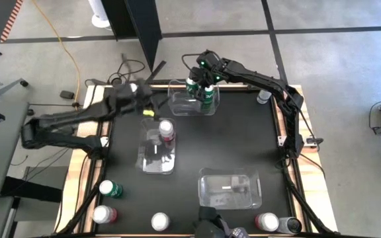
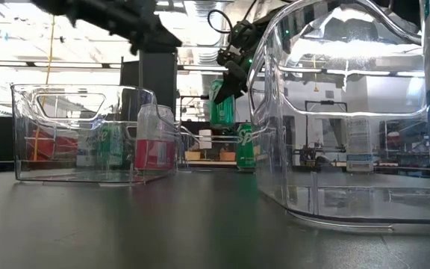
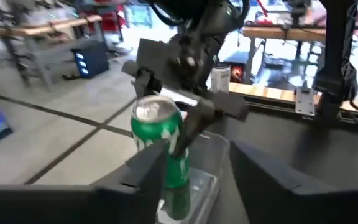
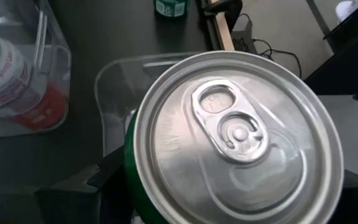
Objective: Sort soda cans
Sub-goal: Put the green soda can into the top transparent bin
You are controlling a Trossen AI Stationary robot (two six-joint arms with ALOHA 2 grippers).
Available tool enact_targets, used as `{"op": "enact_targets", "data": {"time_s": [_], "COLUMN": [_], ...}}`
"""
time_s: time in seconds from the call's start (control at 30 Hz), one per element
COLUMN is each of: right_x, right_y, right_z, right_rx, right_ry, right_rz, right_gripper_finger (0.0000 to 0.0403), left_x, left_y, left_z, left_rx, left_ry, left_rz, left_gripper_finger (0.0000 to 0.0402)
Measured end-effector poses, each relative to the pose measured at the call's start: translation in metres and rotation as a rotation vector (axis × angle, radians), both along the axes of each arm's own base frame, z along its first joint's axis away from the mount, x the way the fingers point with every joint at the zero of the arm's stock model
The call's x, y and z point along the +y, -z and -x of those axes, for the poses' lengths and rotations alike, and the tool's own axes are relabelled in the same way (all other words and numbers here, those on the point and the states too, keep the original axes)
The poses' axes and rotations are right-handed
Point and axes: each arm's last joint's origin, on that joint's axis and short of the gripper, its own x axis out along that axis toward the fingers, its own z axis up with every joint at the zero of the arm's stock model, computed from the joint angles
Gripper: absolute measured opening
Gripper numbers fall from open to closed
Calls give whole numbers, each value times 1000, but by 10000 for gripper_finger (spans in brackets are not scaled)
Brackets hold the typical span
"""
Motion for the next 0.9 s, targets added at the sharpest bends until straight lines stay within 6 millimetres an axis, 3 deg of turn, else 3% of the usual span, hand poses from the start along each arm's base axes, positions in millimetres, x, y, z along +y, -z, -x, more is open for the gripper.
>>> {"op": "enact_targets", "data": {"time_s": [0.1, 0.27, 0.43, 0.57, 0.73, 0.9], "right_x": [0, -5, -11, -16, -18, -20], "right_y": [1, 2, 2, 2, 2, 2], "right_z": [2, 6, 10, 14, 16, 18], "right_rx": [16, 21, 22, 9, 6, 11], "right_ry": [-7, -5, 3, -7, -8, -8], "right_rz": [-10, -10, -5, -30, -42, -40], "right_gripper_finger": [307, 307, 307, 307, 307, 307], "left_x": [30, 76, 112, 129, 139, 140], "left_y": [-14, -8, 5, 14, 21, 23], "left_z": [-11, -32, -53, -69, -81, -81], "left_rx": [19, 131, 198, 239, 253, 267], "left_ry": [55, 84, 167, 176, 223, 226], "left_rz": [29, 40, 94, 130, 130, 129], "left_gripper_finger": [108, 13, 1, 1, 1, 0]}}
